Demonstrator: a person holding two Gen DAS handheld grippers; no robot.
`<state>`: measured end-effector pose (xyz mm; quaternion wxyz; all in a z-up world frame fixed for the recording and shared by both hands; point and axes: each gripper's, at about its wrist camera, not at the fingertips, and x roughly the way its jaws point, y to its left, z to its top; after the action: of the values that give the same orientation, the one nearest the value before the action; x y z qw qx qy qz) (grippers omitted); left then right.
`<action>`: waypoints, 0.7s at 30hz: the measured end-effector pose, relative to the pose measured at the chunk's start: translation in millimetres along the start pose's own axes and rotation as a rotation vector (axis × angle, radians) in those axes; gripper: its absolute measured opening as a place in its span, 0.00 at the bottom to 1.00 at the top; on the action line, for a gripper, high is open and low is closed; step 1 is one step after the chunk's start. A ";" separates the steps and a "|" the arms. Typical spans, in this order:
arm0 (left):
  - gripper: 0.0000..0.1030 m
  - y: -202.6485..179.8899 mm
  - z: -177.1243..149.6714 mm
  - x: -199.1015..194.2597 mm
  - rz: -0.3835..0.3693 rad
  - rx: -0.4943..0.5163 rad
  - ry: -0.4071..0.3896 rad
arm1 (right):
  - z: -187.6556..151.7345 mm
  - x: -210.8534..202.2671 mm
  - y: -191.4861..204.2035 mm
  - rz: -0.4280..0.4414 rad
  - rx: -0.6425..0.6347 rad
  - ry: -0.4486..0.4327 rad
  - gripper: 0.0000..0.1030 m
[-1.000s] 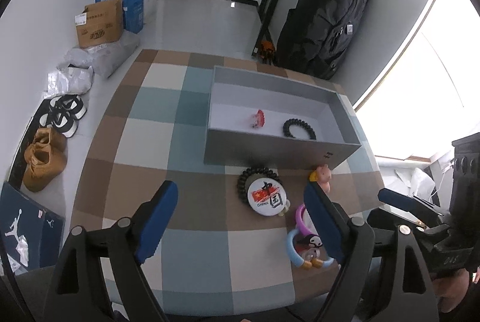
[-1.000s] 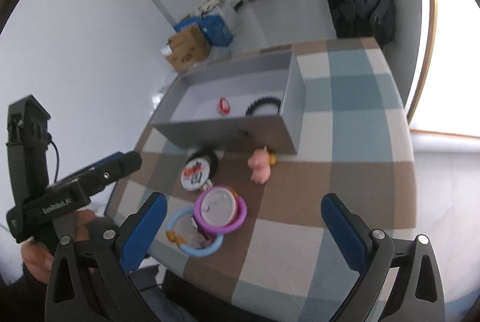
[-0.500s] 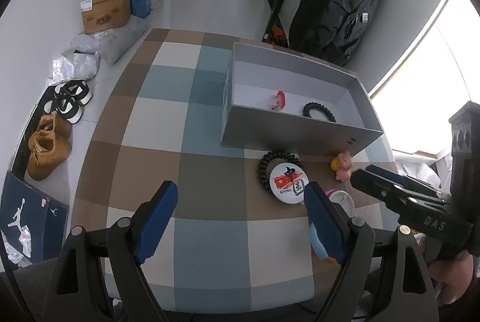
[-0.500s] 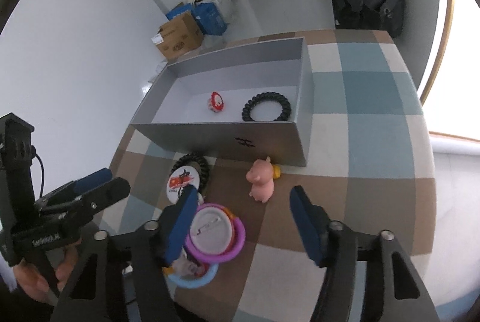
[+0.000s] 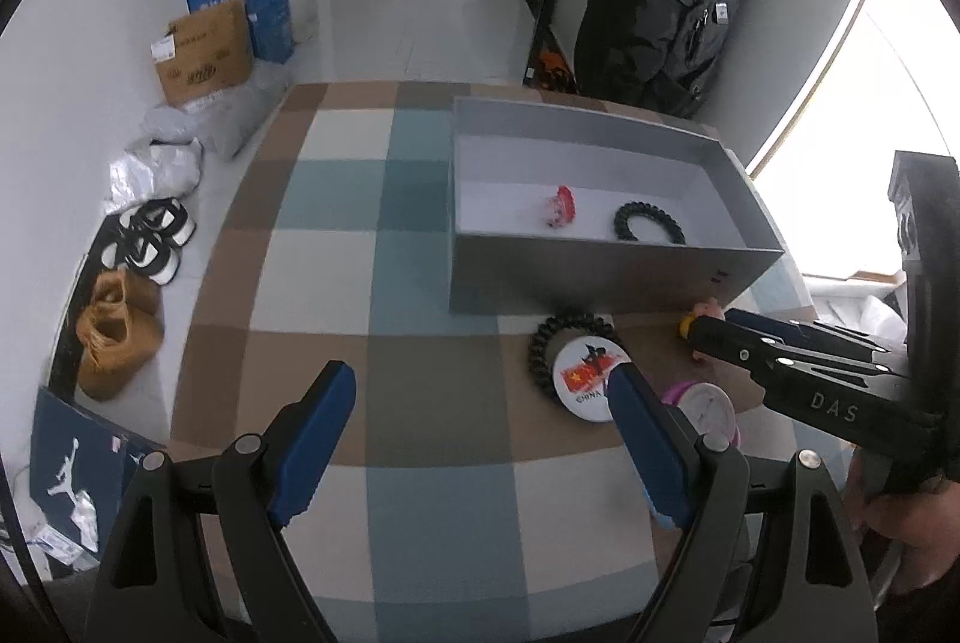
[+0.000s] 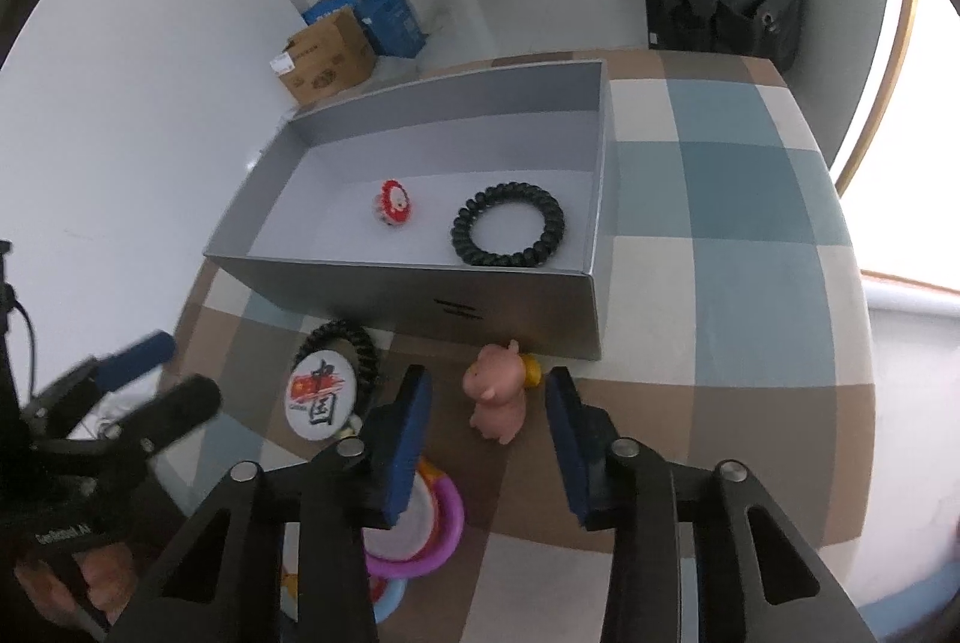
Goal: Organize jewelry
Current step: 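Grasp the pink pig figurine with the right gripper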
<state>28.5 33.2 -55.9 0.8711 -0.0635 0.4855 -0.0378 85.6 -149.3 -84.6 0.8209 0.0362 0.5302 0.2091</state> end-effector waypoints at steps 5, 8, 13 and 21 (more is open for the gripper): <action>0.80 3.5 1.8 4.1 -0.043 -0.011 0.033 | 1.2 2.7 1.4 -0.008 -0.008 0.006 0.21; 0.80 1.4 2.3 8.2 -0.082 -0.016 0.061 | 1.4 -1.9 2.3 0.006 -0.008 -0.013 0.21; 0.80 -9.1 0.1 11.5 -0.106 0.004 0.076 | 0.1 -7.9 3.0 0.013 -0.006 -0.027 0.21; 0.80 -28.1 -0.5 18.7 -0.070 0.079 0.087 | -1.9 -16.4 -5.6 0.033 0.018 -0.034 0.21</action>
<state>37.8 3.0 -67.7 0.8490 -0.0442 0.5187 -0.0902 79.8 -161.0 -72.9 0.8259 0.0558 0.5175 0.2169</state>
